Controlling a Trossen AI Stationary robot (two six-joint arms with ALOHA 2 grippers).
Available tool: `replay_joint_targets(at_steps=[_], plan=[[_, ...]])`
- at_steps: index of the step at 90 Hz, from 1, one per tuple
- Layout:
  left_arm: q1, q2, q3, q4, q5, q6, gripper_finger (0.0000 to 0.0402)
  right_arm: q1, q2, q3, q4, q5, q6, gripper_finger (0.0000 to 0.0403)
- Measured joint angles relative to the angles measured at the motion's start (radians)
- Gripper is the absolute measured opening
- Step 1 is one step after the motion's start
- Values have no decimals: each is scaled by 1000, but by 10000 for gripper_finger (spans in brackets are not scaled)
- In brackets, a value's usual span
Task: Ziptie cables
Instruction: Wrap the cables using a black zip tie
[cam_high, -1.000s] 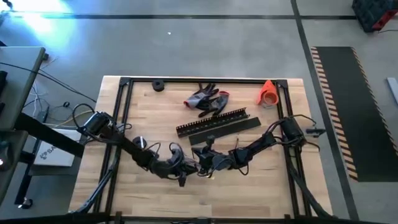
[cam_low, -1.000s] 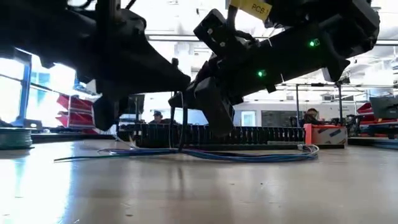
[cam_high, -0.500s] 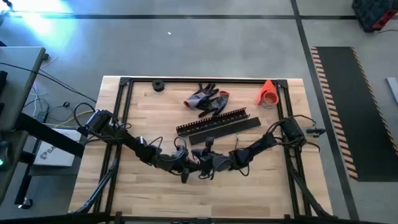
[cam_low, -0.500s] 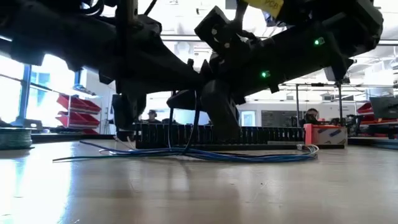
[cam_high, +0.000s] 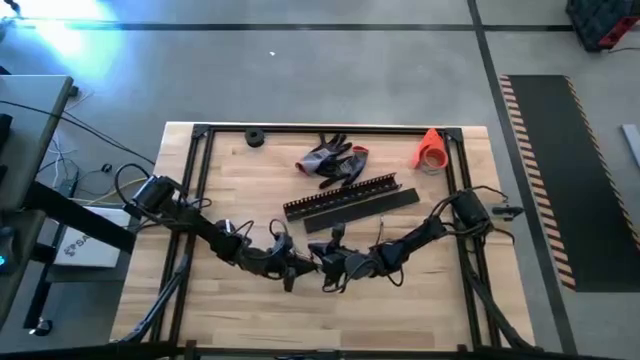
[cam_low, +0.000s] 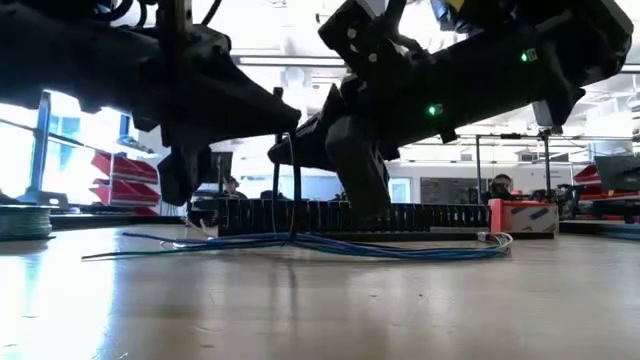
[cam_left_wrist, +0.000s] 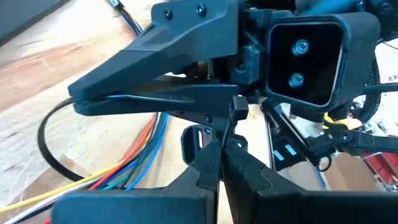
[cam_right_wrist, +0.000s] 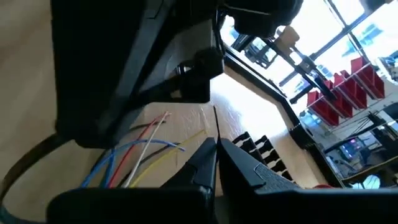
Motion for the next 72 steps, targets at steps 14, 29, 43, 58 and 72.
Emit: replay_joint_targets(at_steps=[14,29,43,58,72], plan=[[0,0,0,5,0,0,0,-1,0,0,22,0,-22,0],[0,0,0,6,-4,0,0,8,0,0,44,-1,-49,0],[0,0,0,7,-5,0,0,8,0,0,44,2,-53,0],[0,0,0,8,-5,0,0,16,0,0,48,12,-103,0],[-7,0,0,12,-8,0,0,37,0,0,76,40,-169,0]])
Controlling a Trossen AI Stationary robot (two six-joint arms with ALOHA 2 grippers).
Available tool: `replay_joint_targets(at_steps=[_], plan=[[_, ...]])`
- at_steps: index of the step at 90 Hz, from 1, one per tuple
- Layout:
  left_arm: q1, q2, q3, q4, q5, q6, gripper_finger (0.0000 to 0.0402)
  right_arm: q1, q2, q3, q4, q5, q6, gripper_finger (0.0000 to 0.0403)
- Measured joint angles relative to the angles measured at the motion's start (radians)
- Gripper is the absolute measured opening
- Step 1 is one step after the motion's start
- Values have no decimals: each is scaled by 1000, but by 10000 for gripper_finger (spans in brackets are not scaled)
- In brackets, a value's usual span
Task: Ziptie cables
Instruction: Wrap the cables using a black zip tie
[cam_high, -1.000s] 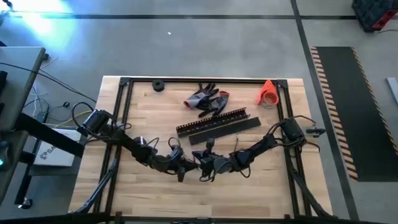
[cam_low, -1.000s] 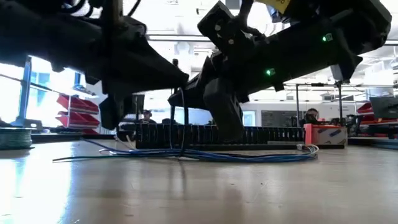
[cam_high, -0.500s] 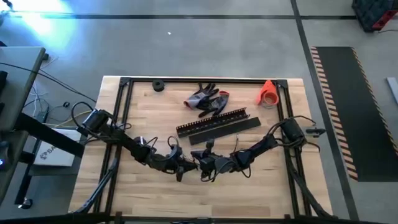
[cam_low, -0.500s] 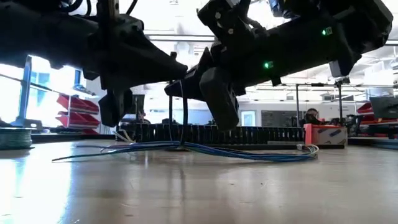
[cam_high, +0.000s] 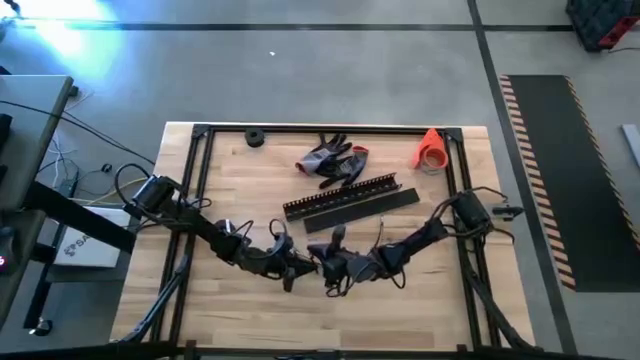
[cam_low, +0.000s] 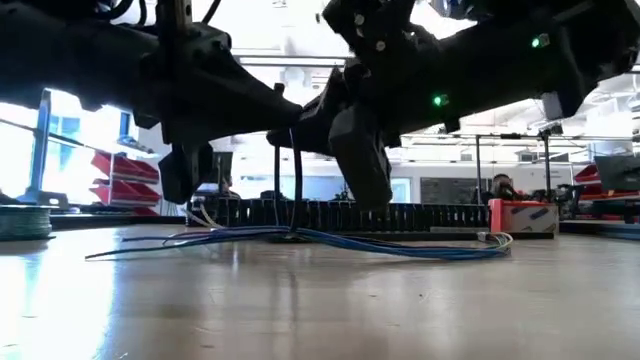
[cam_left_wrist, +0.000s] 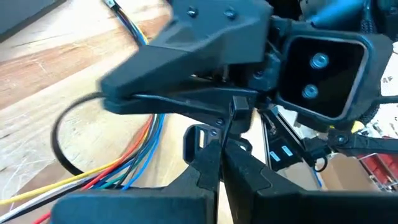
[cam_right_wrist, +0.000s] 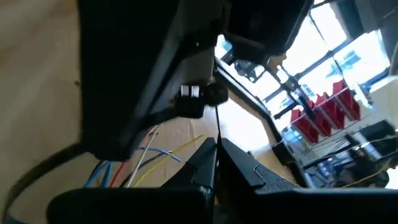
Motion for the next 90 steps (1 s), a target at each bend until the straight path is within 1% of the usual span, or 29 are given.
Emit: replay_joint_targets(at_steps=[46,66,74,90], plan=[[-22,0,0,6,-3,-18,0,13,0,-7,38,-3,-15,0],[-30,1,0,53,-2,-35,0,24,0,-41,151,-3,-105,0],[-30,1,0,68,0,-26,0,26,0,-41,152,-14,-120,0],[-29,1,0,73,7,-27,0,11,0,-42,112,-18,-89,0]])
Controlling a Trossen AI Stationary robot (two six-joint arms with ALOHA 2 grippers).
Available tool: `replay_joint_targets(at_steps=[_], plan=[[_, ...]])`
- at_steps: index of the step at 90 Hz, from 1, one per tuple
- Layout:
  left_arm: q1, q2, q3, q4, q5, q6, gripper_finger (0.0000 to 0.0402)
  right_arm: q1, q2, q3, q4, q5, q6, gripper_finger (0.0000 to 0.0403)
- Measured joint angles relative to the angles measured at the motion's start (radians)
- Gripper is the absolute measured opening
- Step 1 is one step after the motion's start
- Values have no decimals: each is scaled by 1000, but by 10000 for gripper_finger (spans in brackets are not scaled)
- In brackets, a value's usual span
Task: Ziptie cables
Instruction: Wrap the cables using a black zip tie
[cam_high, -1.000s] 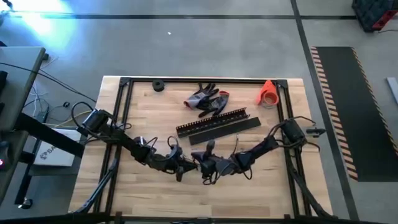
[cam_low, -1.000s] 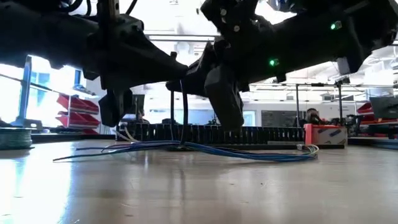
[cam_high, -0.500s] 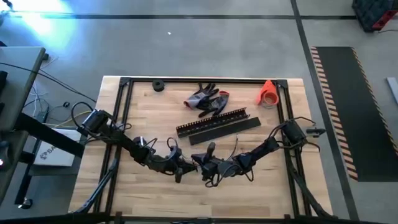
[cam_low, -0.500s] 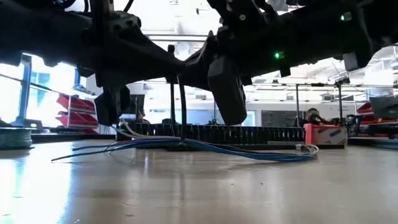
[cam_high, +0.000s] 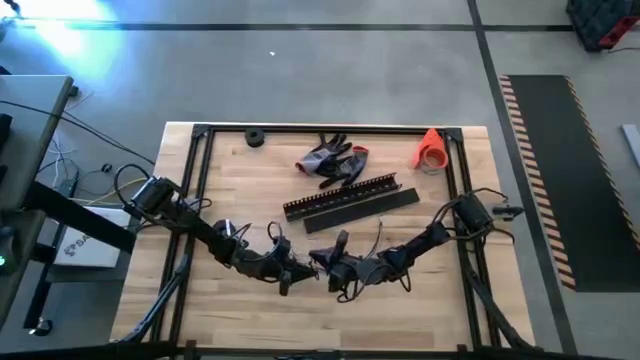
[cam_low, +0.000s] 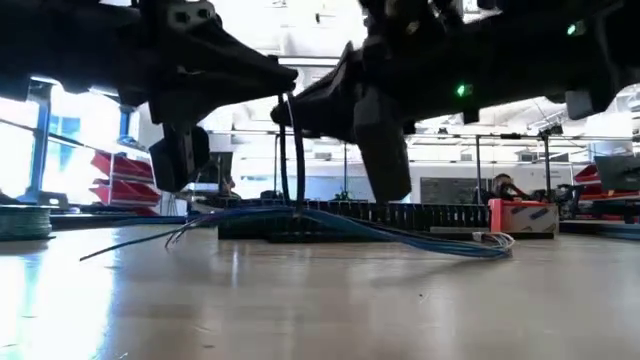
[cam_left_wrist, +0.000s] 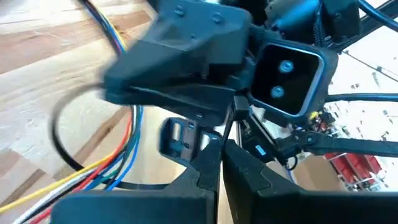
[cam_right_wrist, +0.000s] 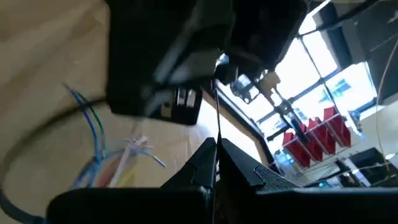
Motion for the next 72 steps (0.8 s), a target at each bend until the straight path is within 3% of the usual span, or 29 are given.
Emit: replay_joint_targets(at_steps=[72], plan=[[0,0,0,-2,22,-18,0,-1,0,0,56,-66,-22,0]])
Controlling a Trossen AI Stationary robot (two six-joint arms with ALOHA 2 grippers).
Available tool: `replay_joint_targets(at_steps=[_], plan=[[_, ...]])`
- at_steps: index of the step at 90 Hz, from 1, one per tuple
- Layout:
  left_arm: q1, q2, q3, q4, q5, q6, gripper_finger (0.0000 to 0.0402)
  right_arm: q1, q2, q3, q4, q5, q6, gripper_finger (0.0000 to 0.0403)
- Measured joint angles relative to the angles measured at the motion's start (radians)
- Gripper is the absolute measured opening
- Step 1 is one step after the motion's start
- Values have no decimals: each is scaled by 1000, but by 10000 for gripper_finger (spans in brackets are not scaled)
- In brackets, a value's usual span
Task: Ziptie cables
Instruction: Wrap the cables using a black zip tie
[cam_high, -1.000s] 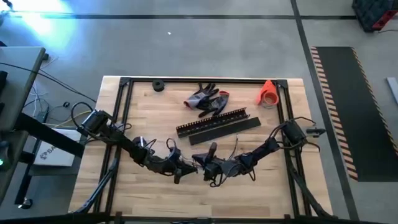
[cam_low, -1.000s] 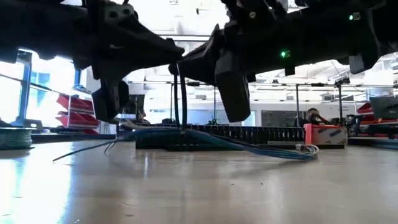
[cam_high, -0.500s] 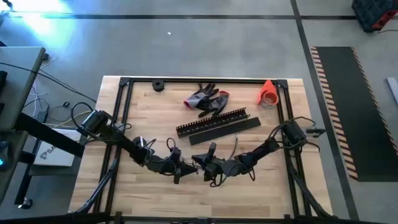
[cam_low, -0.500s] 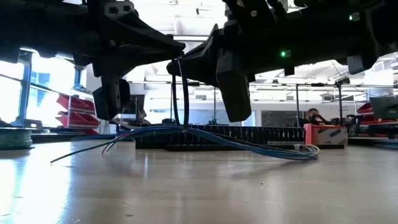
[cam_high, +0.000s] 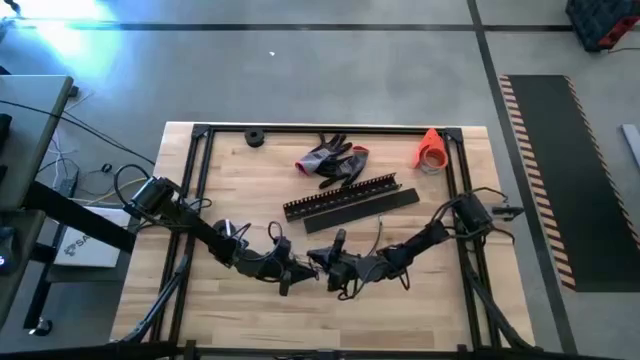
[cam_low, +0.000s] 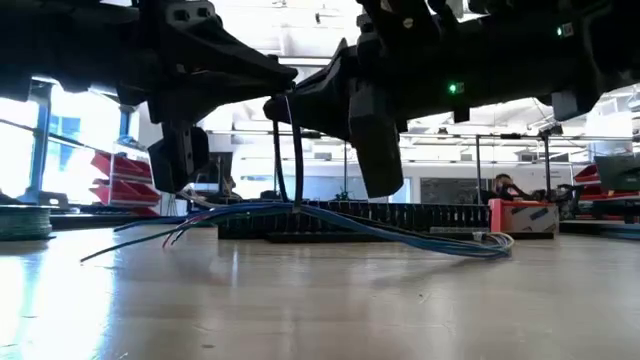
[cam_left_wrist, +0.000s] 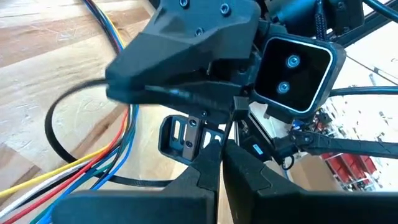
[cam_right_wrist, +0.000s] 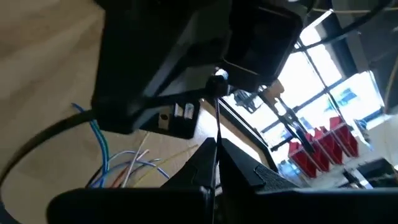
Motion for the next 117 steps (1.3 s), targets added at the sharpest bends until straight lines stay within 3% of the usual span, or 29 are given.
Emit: replay_joint_targets(at_steps=[32,74,117], plan=[[-2,0,0,0,6,-6,0,0,0,0,52,-30,-37,0],[-2,-1,-52,26,-28,-111,0,23,0,0,73,-50,-234,0],[1,-1,-73,64,-24,-105,0,31,0,1,43,-86,-271,0]])
